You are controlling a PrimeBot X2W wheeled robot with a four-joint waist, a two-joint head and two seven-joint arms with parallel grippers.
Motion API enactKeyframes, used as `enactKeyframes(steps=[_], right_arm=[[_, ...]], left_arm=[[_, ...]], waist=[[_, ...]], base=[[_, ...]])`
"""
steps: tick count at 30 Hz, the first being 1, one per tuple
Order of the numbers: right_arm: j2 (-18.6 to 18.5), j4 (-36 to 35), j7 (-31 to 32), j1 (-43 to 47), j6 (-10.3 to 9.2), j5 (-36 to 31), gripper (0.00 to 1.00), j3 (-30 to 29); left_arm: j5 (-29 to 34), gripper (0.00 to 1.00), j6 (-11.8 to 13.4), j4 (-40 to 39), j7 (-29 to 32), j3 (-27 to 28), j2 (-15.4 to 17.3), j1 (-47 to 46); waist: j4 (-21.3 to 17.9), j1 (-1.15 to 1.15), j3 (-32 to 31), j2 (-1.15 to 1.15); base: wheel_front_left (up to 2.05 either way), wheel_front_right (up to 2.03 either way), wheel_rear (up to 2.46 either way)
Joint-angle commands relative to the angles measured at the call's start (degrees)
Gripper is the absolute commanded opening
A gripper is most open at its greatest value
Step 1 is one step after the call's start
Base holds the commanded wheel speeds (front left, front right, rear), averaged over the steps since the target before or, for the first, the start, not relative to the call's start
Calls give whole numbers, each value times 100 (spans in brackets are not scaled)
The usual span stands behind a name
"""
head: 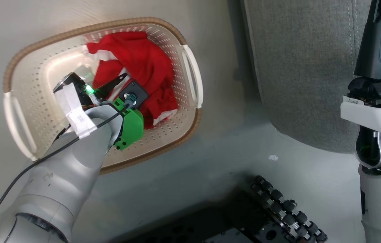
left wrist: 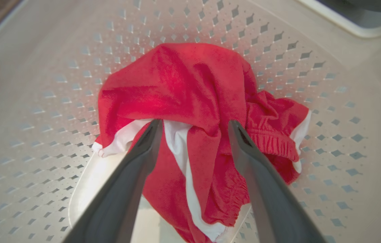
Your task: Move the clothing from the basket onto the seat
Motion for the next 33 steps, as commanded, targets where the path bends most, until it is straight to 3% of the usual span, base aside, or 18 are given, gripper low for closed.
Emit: enactKeyframes(steps=[1, 5, 14, 15, 16, 24, 29, 33], right_arm=[[39, -50, -17, -89, -8, -14, 100, 21], [33, -78, -17, -103, -8, -30, 100, 64], [10, -162, -17, -119, -8, -1, 100, 190], [5, -166, -17, -100, -8, -5, 100, 193], [-1, -167, -17, -83, -8, -8, 100, 199], [-4, -54, -17, -168, -8, -85, 100, 227], [-91, 50, -17, -80, -8, -242, 100, 313], [-128, 156, -16, 152, -8, -333, 100, 324]], left_arm=[[-64, 100, -14, 123, 107, -86, 76, -171], [-52, 100, -13, 377, 406, -255, 157, -367], [252, 100, 568, 586, 630, -531, 362, -562], [245, 91, 623, 595, 614, -534, 365, -565], [245, 0, 659, 601, 562, -546, 366, -576], [64, 0, 756, 614, 176, -498, 211, -573], [-204, 0, 847, 562, -196, -364, -22, -297], [-456, 0, 759, 500, -348, -234, -197, 47]], waist=[[-435, -1, 480, 0], [-470, -1, 599, 0], [-554, -1, 741, 0], [-552, -1, 745, 0], [-550, -1, 748, 0], [-439, -1, 569, 0], [-159, -1, 46, 0], [134, -1, -546, 0]], base=[[0, 0, 0], [0, 0, 0], [0, 0, 0], [0, 0, 0], [0, 0, 0], [0, 0, 0], [0, 0, 0], [0, 0, 0]])
